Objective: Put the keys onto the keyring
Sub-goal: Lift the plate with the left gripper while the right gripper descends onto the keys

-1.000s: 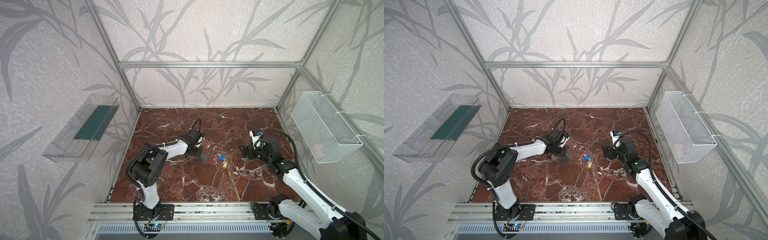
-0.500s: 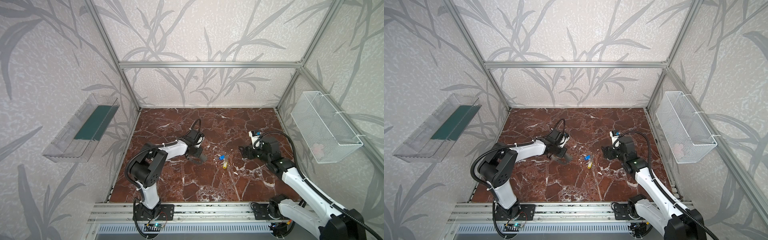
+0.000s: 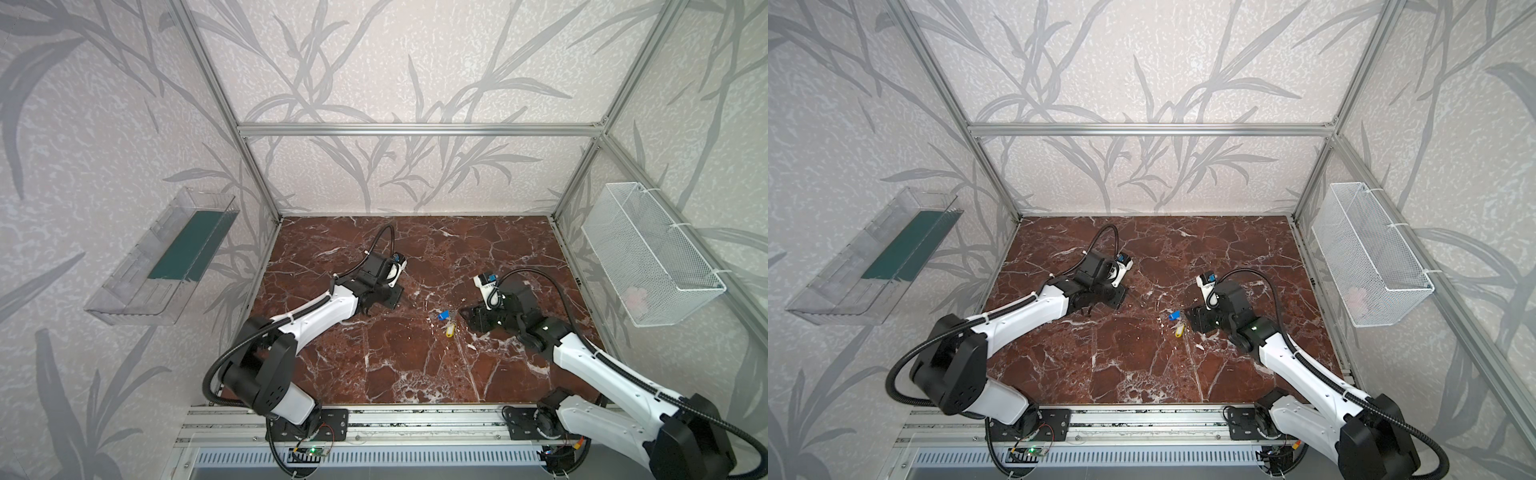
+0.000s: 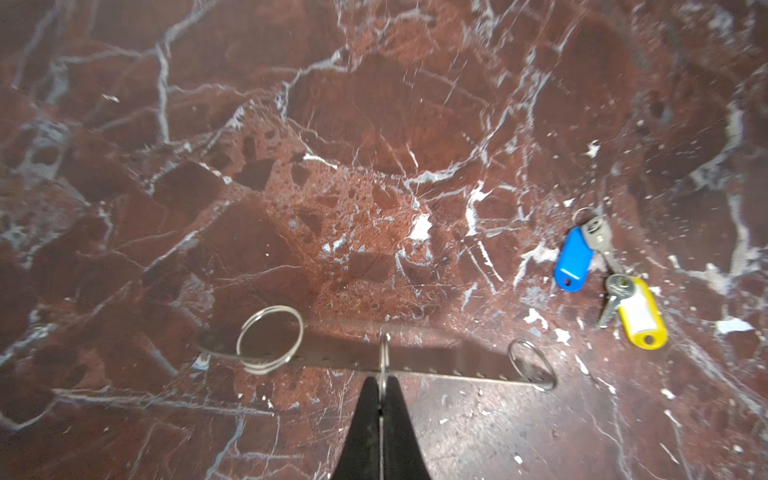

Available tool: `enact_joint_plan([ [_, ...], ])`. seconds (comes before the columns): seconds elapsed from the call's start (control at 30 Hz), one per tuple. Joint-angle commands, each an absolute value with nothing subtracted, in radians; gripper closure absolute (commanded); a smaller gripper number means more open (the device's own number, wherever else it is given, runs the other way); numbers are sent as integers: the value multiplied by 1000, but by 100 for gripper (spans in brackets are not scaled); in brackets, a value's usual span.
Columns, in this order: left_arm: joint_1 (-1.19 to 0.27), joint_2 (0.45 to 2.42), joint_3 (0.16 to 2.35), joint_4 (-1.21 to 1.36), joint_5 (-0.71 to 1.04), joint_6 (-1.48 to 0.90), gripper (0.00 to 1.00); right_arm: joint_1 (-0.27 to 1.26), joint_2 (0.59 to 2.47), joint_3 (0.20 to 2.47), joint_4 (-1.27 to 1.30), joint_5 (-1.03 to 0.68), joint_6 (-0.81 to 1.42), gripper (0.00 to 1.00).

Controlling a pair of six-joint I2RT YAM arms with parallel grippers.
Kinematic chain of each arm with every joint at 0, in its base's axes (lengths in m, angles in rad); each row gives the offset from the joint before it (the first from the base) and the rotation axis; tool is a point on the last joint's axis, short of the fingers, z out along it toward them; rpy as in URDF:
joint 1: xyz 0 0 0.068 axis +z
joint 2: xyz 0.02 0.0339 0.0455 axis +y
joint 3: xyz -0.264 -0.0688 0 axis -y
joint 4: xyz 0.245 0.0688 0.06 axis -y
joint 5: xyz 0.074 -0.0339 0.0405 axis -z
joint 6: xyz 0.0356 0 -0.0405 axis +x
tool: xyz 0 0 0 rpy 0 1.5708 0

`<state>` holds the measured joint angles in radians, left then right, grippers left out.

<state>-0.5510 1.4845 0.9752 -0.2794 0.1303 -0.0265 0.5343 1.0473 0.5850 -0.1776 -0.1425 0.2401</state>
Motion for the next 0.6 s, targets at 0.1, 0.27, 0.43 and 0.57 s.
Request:
enact_joint_plan([
  [0.1, -567, 1289, 874, -311, 153, -85, 100, 580, 1143, 524, -102, -128, 342, 40],
  [0.27, -579, 1158, 810, -282, 160, -105, 100, 585, 1247, 536, -42, -137, 367, 50],
  [0.43, -582, 1084, 792, -320, 144, -106, 100, 585, 1318, 554, -11, -132, 370, 55],
  [0.57, -582, 1063, 781, -322, 146, -111, 100, 585, 1364, 555, 25, -145, 369, 58],
])
